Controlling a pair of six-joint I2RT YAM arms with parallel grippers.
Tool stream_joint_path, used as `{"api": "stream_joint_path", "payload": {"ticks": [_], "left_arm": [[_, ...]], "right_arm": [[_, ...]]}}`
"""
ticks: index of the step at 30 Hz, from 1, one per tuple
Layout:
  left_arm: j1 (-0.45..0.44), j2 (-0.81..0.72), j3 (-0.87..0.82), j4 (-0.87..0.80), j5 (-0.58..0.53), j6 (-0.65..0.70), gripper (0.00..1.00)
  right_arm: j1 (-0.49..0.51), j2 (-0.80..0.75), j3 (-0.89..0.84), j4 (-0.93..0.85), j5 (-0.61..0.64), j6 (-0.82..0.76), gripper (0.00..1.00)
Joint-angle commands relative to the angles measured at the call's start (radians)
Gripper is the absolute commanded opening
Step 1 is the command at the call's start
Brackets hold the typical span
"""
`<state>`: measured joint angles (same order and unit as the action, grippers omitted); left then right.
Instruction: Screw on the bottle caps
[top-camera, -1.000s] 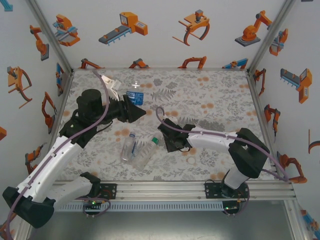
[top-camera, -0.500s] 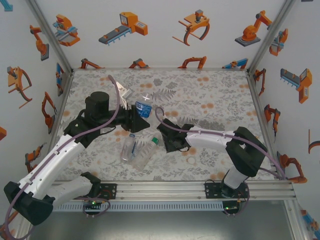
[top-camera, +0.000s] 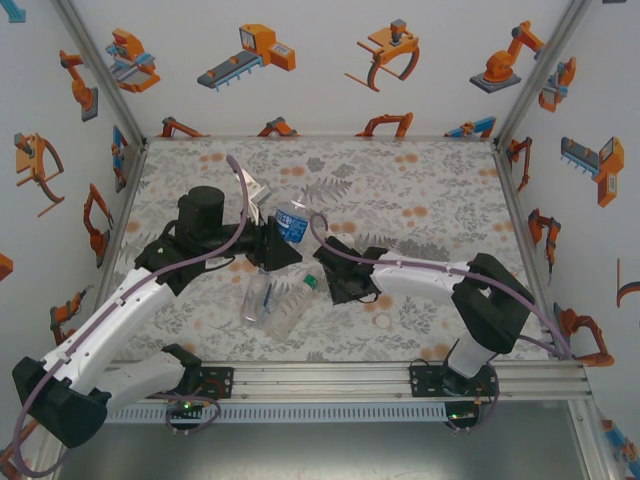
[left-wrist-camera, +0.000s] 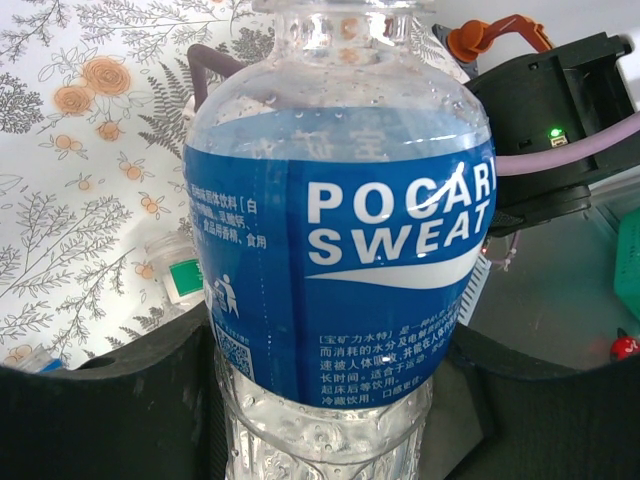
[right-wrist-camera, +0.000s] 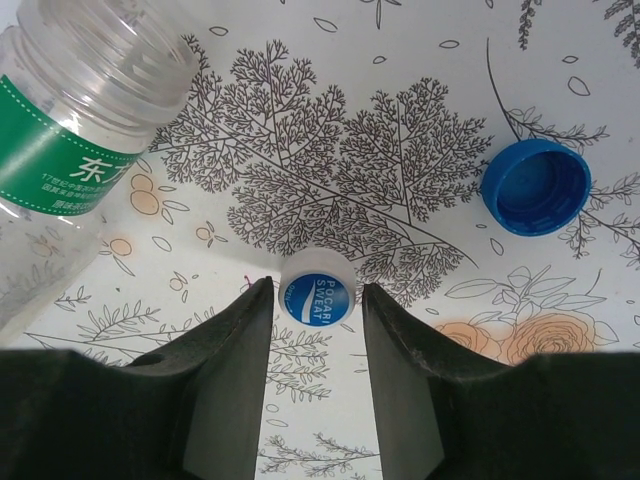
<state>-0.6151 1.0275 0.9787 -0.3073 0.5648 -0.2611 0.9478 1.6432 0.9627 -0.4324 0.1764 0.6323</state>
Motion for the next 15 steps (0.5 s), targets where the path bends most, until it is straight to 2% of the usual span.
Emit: {"api": "stream_joint_path", "payload": {"ticks": [1,9,15], "left_arm": [[-0.004,-0.024,-0.010,0.041,0.003,0.023,0.00],[-0.004,-0.010,-0.004,0.045,0.004,0.026,0.00],[-0.004,0.004,-0.004,0.042,0.006,0.059,0.00]], "right_arm": [[0.006,0.029,0.030,-0.006,0.009,0.009,0.38],[0.006,0.032,0.034,-0.008,0.014,0.008,0.33],[0.005,-0.036,0.022,-0.020,0.037,0.003,0.27]]}}
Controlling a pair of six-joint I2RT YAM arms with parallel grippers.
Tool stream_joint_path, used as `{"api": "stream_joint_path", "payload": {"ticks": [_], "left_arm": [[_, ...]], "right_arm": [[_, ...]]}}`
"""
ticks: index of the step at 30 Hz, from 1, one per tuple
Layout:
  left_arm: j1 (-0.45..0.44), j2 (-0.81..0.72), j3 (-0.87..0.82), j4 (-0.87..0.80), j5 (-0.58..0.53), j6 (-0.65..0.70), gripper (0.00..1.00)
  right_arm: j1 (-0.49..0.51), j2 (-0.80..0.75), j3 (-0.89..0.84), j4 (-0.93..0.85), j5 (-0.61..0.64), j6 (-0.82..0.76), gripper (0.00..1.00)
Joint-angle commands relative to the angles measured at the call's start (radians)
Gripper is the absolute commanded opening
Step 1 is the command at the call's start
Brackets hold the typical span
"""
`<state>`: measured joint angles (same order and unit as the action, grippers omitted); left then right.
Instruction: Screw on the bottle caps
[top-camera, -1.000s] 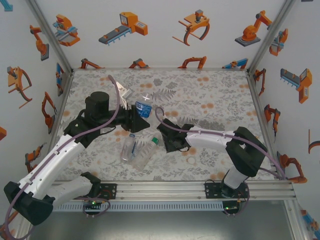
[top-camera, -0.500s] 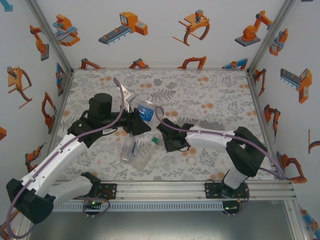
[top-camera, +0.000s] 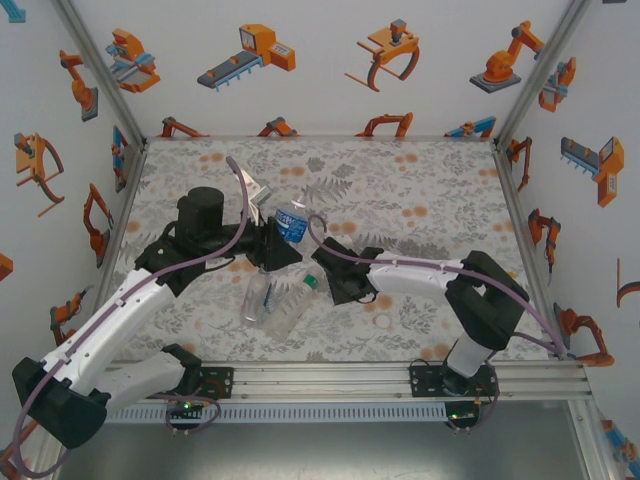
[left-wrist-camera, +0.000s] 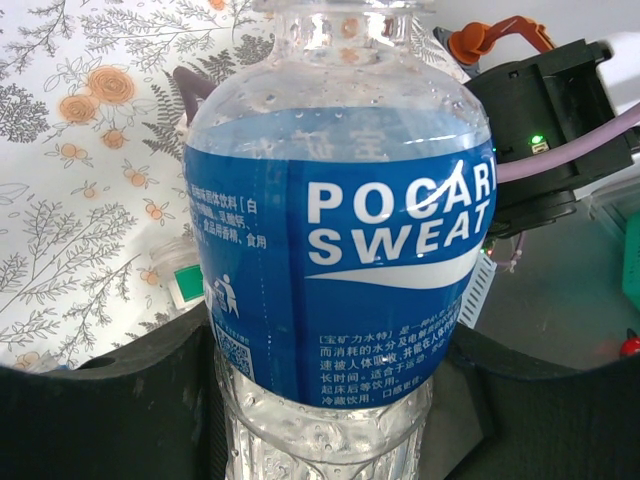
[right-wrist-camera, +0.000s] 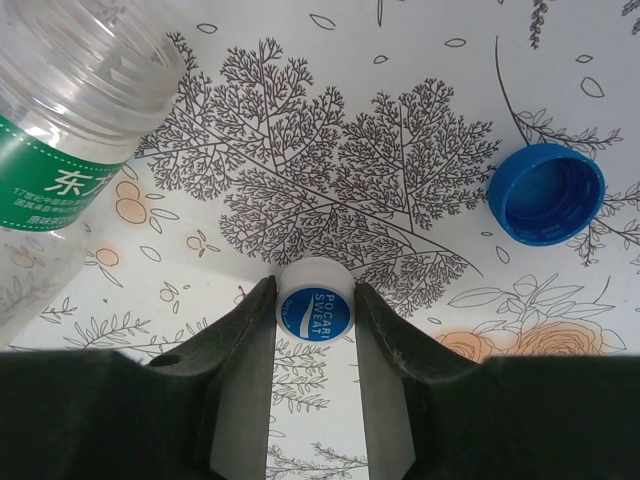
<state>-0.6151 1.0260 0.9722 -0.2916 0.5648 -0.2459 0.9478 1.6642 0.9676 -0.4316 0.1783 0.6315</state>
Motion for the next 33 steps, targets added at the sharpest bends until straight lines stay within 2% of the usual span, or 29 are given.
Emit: {"api": "stream_joint_path", "payload": {"ticks": [1,8,12,18,20,23,27,33], "left_arm": [[-0.005,0.006,0.001,0.026,0.015,0.064,0.00],[-0.036,-0.021,-0.028,0.028,0.026,0.246,0.00],[-0.069,-0.047,-0.063,0.030,0.062,0.424,0.00],[-0.092,-0.069,-0.096,0.016,0.059,0.637,0.00],[-0.113,-0.070,-0.102,-0.018,0.056,0.758,0.00],[-0.166,-0.057,-0.090,-0.090,0.011,0.912,0.00],[-0.175,-0.038,-0.066,-0.109,0.037,0.931,0.00],[-0.186,-0.013,-0.052,-0.109,0.102,0.967,0.00]], "right_arm": [[0.006,-0.078,0.012,-0.021,0.039,-0.007,0.26],[0.002,-0.303,-0.029,-0.015,0.016,-0.157,0.19],[-0.002,-0.467,-0.024,-0.025,-0.013,-0.292,0.15],[-0.001,-0.662,0.056,-0.100,-0.060,-0.504,0.13],[-0.003,-0.718,0.086,-0.120,-0.087,-0.560,0.13],[-0.003,-0.803,0.098,-0.081,-0.188,-0.630,0.13],[-0.002,-0.869,0.111,-0.033,-0.369,-0.695,0.13],[-0.002,-0.849,0.160,-0.061,-0.569,-0.765,0.12]]}}
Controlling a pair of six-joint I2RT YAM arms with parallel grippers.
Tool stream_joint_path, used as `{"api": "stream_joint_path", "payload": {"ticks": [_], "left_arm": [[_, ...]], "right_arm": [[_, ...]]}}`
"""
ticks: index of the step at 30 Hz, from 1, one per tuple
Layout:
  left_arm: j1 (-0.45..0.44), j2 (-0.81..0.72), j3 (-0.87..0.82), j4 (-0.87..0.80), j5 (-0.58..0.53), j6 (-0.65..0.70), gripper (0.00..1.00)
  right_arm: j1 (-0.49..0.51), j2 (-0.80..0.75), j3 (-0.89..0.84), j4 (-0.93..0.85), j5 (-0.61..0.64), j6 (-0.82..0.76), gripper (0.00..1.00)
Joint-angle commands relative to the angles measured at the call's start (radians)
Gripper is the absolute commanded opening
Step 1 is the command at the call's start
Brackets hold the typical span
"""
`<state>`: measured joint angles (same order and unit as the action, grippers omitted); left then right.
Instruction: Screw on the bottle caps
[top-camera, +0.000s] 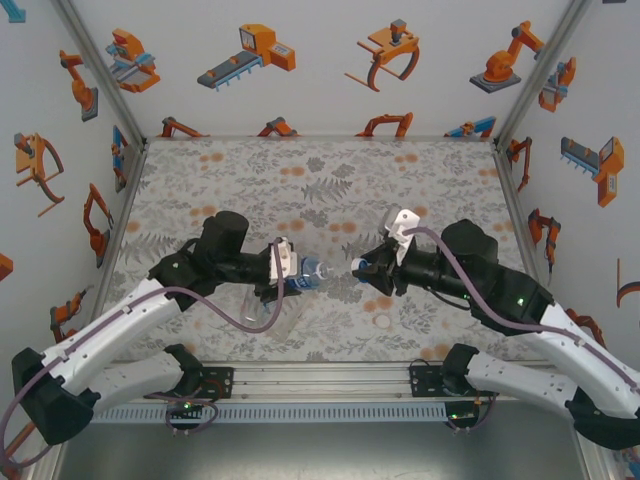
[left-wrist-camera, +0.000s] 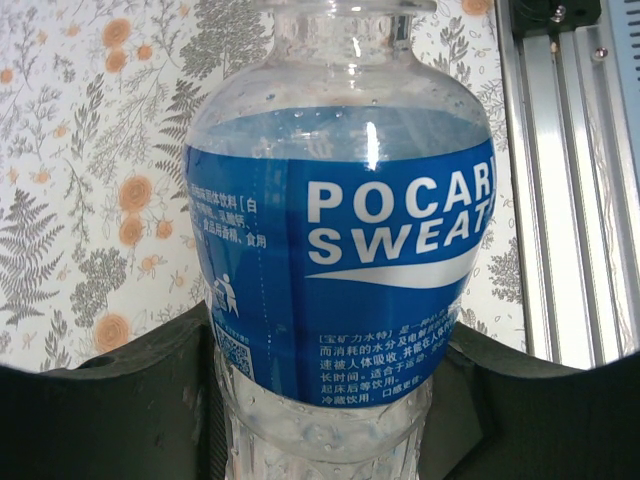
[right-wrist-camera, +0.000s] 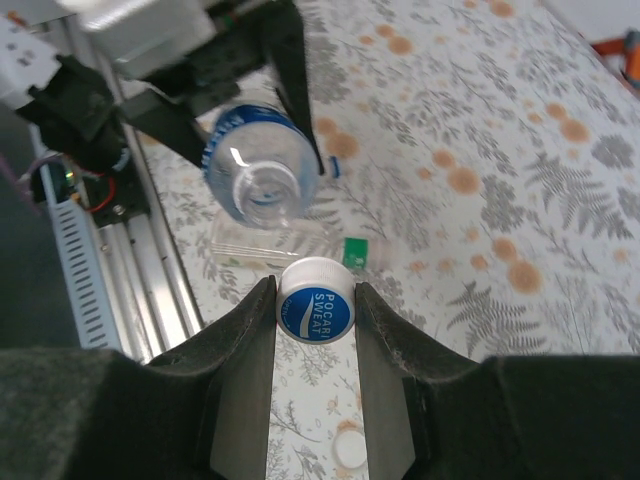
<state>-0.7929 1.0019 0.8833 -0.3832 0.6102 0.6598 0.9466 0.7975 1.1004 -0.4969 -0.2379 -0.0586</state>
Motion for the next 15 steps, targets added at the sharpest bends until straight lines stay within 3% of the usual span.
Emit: {"api": "stream_joint_path", "payload": {"ticks": [1,15], "left_arm": [[-0.010,0.014,0.040,-0.018,0.058,0.063,0.00],[-0.014,0.046,0.064,-0.017,0.088,0.041,0.00]], "right_arm": [[0.000,0.020,0.025,0.016,-0.173,-0.079,0.12],[0.000,0.098,0.034,0.087,-0.125,-0.109,0.05]]}}
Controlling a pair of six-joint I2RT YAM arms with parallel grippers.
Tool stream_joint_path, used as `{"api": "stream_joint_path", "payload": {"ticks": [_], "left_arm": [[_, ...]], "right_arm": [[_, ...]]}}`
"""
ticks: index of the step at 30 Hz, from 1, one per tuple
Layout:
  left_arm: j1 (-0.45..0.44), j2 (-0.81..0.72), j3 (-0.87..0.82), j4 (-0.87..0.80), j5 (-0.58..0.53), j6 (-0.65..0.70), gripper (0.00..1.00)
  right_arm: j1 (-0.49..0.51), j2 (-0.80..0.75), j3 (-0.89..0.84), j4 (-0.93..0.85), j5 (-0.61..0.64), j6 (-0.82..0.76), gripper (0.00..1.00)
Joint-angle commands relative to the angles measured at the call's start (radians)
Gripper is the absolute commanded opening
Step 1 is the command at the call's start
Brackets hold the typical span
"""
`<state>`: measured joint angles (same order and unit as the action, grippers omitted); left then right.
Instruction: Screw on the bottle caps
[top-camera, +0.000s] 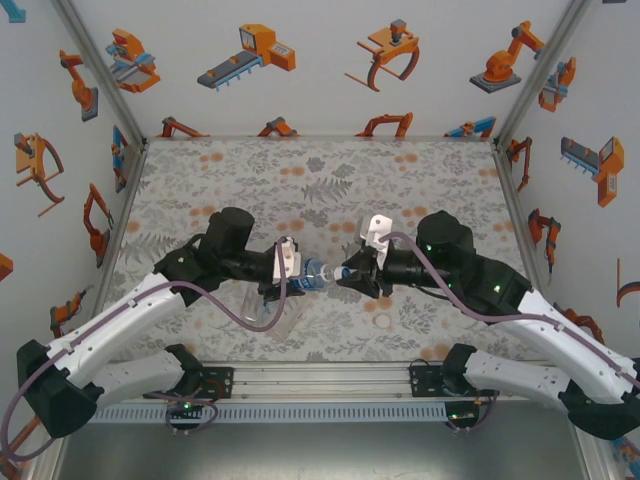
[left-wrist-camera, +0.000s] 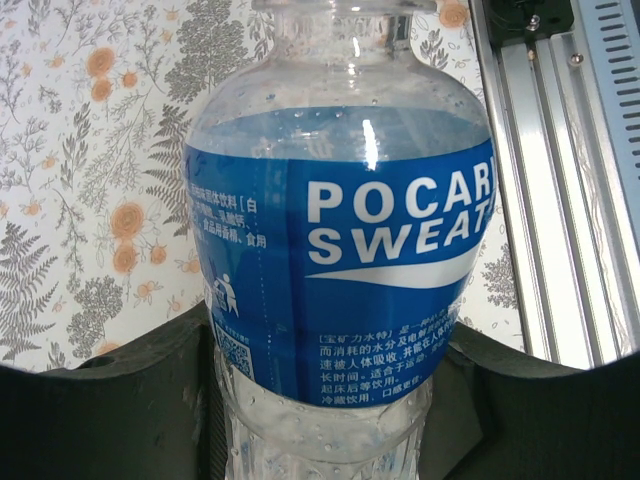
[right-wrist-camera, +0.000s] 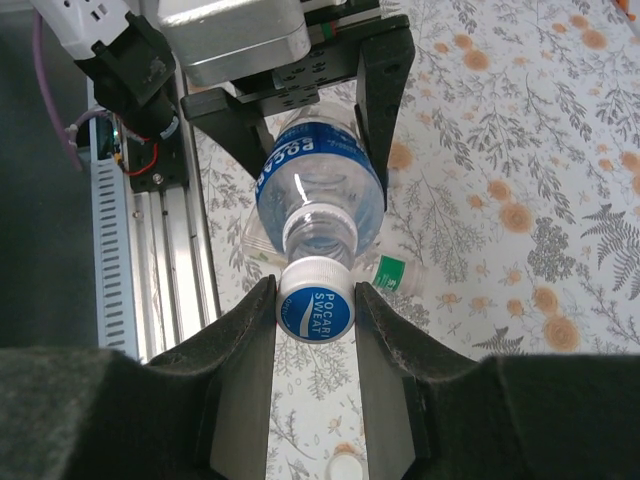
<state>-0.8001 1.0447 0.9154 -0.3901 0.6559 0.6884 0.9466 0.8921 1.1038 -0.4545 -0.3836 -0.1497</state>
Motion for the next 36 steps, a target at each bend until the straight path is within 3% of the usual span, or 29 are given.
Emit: {"api": "stream_joint_path", "payload": {"ticks": [1,24,30,36], "left_arm": [[-0.007,0.004,0.032,-0.010,0.042,0.013,0.00],[-0.007,0.017,0.037,0.000,0.036,-0.006,0.00],[-0.008,0.019,0.037,0.006,0.036,-0.004,0.00],[-0.007,0.034,0.040,0.007,0.036,-0.012,0.00]], "right_arm": [[0.000,0.004,0.031,0.049,0.027,-0.018,0.05],[-0.001,0.071,0.038,0.032,-0.095,0.013,0.00],[0.001,0.088,0.043,0.045,-0.027,0.021,0.00],[0.013,0.135,0.075,0.103,-0.049,0.048,0.00]]}}
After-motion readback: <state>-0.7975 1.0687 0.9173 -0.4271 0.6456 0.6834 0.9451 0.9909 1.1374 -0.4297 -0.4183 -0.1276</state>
